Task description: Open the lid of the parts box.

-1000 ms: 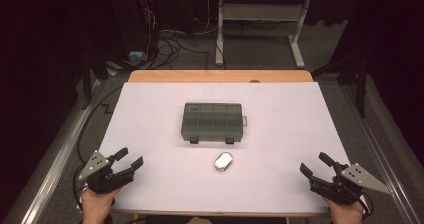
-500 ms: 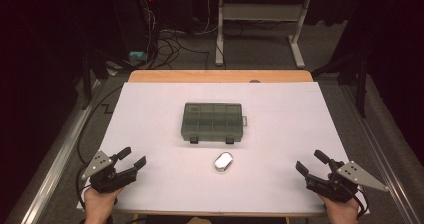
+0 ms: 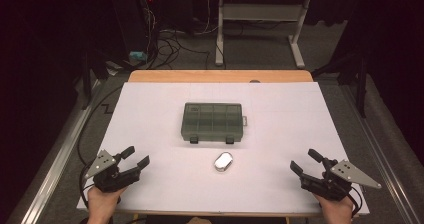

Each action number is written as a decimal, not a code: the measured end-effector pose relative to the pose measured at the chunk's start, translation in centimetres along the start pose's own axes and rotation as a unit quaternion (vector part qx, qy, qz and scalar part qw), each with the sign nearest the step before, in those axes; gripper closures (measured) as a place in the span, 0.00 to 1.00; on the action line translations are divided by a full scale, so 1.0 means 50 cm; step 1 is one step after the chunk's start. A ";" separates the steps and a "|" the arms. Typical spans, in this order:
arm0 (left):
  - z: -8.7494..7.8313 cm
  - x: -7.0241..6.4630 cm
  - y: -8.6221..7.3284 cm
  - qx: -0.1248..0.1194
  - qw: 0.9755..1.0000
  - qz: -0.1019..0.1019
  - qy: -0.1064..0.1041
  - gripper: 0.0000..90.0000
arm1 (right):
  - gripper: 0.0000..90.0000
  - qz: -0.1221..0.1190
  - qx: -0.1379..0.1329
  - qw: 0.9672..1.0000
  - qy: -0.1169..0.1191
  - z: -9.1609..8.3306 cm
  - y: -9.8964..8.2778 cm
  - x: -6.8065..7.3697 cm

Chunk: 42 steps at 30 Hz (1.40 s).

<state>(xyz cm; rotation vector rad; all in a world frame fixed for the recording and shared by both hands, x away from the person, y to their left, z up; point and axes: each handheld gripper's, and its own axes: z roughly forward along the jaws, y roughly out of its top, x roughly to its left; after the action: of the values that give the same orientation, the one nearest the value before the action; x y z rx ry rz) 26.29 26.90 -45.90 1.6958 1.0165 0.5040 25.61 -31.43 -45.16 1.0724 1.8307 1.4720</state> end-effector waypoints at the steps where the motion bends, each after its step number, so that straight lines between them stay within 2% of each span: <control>1: 0.000 0.000 0.000 0.000 1.000 0.000 0.000 0.35 | 0.25 -0.002 -0.001 1.000 0.002 0.002 0.000 0.001; 21: 0.017 -0.020 0.006 -0.002 1.000 0.010 -0.014 0.35 | 0.26 -0.010 0.001 1.000 0.024 0.023 0.002 0.019; 24: 0.020 -0.024 0.008 -0.003 1.000 0.012 -0.017 0.35 | 0.26 -0.004 0.001 1.000 0.027 0.024 0.003 0.021; 42: 0.052 -0.051 0.014 0.002 0.999 0.022 -0.041 0.36 | 0.26 -0.009 0.002 0.999 0.049 0.046 0.006 0.038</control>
<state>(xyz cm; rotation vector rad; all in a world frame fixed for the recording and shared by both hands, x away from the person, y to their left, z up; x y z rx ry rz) 27.08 23.26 -45.86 1.7318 0.9237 0.4571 26.56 -28.60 -45.33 1.0000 1.9061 1.5343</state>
